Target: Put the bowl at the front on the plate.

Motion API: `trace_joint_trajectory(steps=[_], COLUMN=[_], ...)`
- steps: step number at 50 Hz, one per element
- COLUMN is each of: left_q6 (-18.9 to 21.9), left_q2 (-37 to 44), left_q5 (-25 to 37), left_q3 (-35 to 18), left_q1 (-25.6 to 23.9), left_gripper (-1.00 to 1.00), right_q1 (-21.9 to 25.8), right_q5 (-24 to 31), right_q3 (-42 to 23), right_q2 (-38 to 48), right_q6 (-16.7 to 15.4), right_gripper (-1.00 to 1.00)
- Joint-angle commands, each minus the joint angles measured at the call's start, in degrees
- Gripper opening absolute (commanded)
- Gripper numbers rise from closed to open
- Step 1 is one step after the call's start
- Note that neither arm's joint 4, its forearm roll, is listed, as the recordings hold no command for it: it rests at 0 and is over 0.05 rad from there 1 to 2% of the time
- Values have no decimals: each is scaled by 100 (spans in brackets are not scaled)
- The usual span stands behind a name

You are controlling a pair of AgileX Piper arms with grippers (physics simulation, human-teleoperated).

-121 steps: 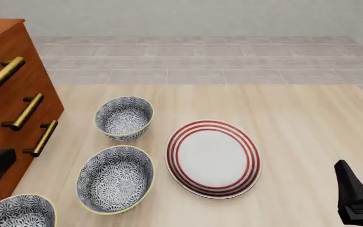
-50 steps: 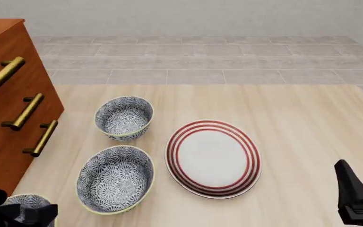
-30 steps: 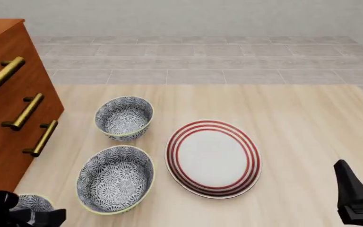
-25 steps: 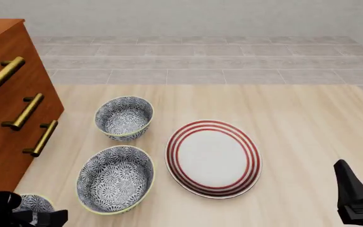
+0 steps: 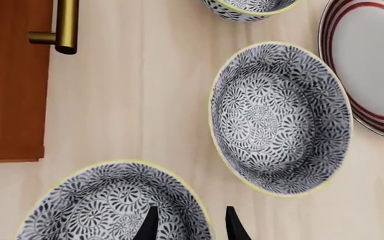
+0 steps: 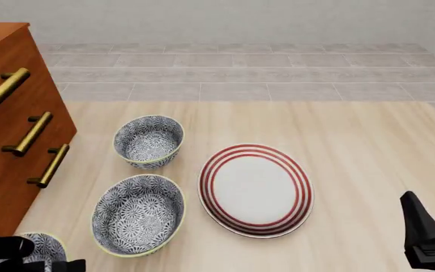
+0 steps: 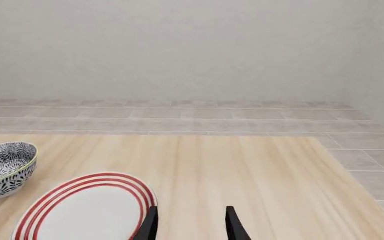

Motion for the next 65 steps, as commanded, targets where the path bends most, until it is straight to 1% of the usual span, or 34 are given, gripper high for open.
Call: trace_joint_trajectory(steps=[1, 14, 18, 22, 30, 32, 33, 38, 39, 46, 52, 53, 54, 55, 59, 62, 63, 65], left_q6=[-87, -177, -246, -328, -252, -138, -166, -9, 46, 225, 363, 441, 442, 551, 722, 847, 832, 958], left_q2=[63, 138, 209, 191, 298, 315, 367, 447, 491, 555, 478, 361, 349, 244, 55, -184, -193, -340], left_q5=[-112, -239, -338, -312, -414, -429, -477, -528, -548, -537, -369, -224, -210, -85, 170, 482, 523, 670], left_q3=[139, 239, 293, 289, 429, 442, 470, 491, 499, 487, 410, 337, 335, 258, 94, -213, -263, -451], left_q1=[-23, -97, -127, -218, -58, 90, 96, 242, 304, 366, 443, 496, 496, 578, 755, 866, 855, 924], left_gripper=[100, 100, 100, 100, 100, 100, 100, 100, -100, -100, -100, -100, -100, -100, -100, -100, -100, -100], right_q1=[-9, -22, -22, -23, -34, -31, -32, -39, -41, -38, -33, -33, -33, -27, -18, -7, -5, -6], right_q5=[15, 45, 31, 25, 28, 30, 32, 39, 41, 43, 31, 31, 31, 40, 52, 52, 48, 47], right_q3=[0, -21, -7, -4, -8, -10, -11, -19, -21, -22, -8, -8, -8, -13, -23, -22, -18, -16], right_q2=[-22, -40, -40, -37, -39, -39, -42, -44, -45, -45, -47, -47, -47, -47, -47, -44, -44, -43], right_q6=[0, 15, 19, 19, 26, 28, 27, 25, 25, 16, 9, 9, 9, 8, 6, 6, 7, 12], right_gripper=[100, 100, 100, 100, 100, 100, 100, 100, 100, 100, 100, 100, 100, 100, 100, 100, 100, 100])
